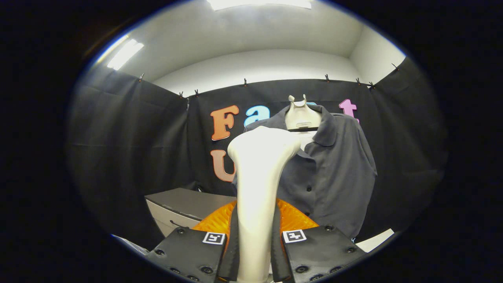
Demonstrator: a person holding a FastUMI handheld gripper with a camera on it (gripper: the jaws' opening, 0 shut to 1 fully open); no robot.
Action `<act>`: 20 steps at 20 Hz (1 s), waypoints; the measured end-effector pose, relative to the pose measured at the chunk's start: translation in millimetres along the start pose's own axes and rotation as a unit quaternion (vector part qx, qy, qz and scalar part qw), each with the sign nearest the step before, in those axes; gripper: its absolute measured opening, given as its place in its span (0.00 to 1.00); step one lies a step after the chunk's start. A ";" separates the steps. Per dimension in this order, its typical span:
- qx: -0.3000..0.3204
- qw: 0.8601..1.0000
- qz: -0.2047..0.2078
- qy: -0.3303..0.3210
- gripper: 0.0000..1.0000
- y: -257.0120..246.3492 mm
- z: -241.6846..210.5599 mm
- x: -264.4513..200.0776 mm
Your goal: Iron the clothes twice with a garment steamer, once on the left side and once on the right side.
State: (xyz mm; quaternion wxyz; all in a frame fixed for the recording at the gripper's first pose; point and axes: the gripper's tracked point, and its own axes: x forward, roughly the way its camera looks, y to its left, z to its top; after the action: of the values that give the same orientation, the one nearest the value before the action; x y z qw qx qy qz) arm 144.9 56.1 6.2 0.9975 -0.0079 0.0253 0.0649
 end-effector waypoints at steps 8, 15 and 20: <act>0.012 1.000 -0.007 0.022 0.39 -35.6 -60.8 43.4; 0.005 0.999 -0.006 0.035 0.40 -39.4 -74.9 100.0; 0.010 0.999 -0.003 0.039 0.39 -31.9 -84.1 126.6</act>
State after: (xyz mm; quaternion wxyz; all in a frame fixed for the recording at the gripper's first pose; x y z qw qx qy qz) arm 270.2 39.2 -84.0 0.9960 -0.0009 0.0648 0.0610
